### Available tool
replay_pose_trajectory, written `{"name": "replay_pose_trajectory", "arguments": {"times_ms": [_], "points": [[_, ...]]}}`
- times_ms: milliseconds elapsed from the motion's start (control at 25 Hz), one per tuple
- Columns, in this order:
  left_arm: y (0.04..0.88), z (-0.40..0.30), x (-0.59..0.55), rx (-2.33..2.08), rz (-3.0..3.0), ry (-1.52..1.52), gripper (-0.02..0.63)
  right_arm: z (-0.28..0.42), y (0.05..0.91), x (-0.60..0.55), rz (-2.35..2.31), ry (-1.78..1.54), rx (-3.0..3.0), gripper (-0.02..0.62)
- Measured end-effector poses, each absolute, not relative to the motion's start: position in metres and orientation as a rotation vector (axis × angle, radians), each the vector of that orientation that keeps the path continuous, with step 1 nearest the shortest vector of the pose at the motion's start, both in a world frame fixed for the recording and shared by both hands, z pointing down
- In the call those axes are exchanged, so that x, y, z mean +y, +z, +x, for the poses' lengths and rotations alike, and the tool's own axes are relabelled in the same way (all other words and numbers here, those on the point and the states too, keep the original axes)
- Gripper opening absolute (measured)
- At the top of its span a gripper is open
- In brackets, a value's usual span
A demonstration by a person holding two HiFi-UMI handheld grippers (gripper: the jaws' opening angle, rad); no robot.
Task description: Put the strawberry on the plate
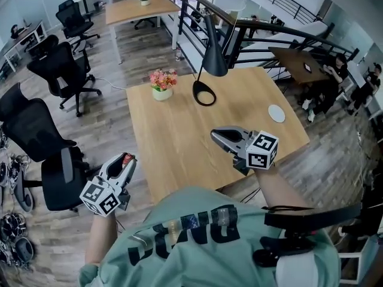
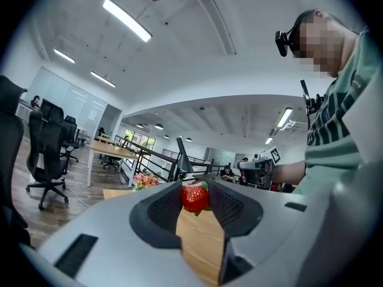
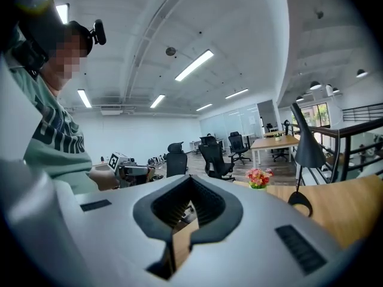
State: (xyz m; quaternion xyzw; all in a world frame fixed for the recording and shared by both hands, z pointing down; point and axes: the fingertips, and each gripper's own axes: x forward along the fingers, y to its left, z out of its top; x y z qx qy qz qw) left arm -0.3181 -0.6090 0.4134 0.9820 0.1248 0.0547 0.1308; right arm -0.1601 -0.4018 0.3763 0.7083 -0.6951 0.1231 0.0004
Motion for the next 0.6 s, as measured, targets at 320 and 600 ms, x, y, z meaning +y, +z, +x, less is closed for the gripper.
{"name": "replay_pose_trajectory", "arguments": {"times_ms": [320, 600], "points": [[0.390, -0.291, -0.542, 0.467, 2.897, 0.176, 0.137, -0.134, 0.355, -0.350, 2.297, 0.274, -2.226, 0.006], [0.369, -0.225, -0.414, 0.502, 2.890, 0.155, 0.137, -0.088, 0.359, -0.205, 2.372, 0.192, -2.197, 0.006]]}}
